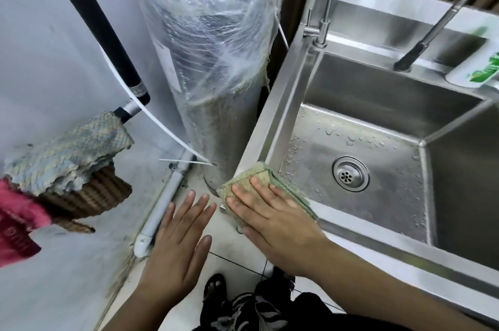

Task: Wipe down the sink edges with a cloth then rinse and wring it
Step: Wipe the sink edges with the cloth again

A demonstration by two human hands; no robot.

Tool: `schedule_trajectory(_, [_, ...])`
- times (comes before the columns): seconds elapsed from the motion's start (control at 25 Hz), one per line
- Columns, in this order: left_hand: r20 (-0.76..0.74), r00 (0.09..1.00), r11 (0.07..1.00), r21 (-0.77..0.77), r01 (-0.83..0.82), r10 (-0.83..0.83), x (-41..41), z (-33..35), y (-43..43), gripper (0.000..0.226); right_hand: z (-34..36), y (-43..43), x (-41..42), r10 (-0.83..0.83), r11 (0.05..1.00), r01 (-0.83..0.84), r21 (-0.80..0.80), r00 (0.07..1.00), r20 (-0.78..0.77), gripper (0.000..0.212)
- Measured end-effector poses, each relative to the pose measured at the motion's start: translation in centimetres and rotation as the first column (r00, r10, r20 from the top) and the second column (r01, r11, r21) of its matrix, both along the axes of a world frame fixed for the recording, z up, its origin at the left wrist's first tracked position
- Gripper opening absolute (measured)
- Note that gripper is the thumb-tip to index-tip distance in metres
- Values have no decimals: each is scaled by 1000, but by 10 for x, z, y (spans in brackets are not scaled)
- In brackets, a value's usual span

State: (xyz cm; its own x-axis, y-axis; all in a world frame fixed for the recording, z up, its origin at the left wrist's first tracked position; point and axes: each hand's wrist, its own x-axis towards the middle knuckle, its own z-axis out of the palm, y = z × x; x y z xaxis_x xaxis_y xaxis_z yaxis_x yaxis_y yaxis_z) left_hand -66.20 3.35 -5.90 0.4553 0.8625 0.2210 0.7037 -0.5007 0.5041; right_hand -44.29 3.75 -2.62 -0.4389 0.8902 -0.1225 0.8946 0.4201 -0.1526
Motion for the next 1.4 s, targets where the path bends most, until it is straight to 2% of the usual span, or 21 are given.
schedule_trajectory(0.16, [51,993,995,-6,-103,104,15,3,5,45,-2,9,15,143,987,-147,-71,988,-49,53])
schedule_trajectory(0.28, [59,991,993,0,-120,120,27,7,15,47,7,10,22,210,976,-214,-33,973,-95,48])
schedule_trajectory(0.4, [28,997,997,13,-75,75,40,15,24,48,4,55,32,50,990,-76,-121,979,-199,50])
schedule_trajectory(0.48, [-56,998,1000,14,16,-15,49,23,35,52,-3,107,53,-26,999,20,-45,989,-147,57])
schedule_trajectory(0.6, [-186,976,994,1,112,-110,62,32,61,54,-4,191,87,-210,974,200,-103,972,-101,50])
schedule_trajectory(0.68, [-243,960,990,-2,144,-140,72,33,73,55,-6,208,90,-289,955,277,-106,951,-111,49])
schedule_trajectory(0.72, [-259,954,988,-12,153,-151,75,33,76,55,-7,201,86,-277,960,270,-73,954,-115,50])
schedule_trajectory(0.8, [-254,954,988,-49,149,-156,78,30,79,55,-13,166,78,-127,992,129,-2,979,-162,52])
schedule_trajectory(0.88, [-244,958,988,-59,142,-153,76,27,83,55,-14,141,81,26,1000,-30,-9,965,-263,52])
schedule_trajectory(0.96, [-244,962,992,-16,127,-127,79,27,89,53,-12,158,98,81,995,-95,-35,954,-289,49])
schedule_trajectory(1.04, [-216,972,995,12,95,-91,92,30,101,52,-15,196,117,27,999,-32,-14,965,-262,47])
schedule_trajectory(1.12, [-198,976,994,41,98,-88,116,30,121,53,-18,247,139,-95,995,100,9,966,-239,47])
schedule_trajectory(1.28, [-229,970,990,88,106,-83,163,21,176,54,-8,313,161,-346,938,345,-40,917,-201,48])
schedule_trajectory(1.4, [-241,964,989,72,128,-107,167,13,196,55,-11,277,145,-282,956,292,18,937,-204,50])
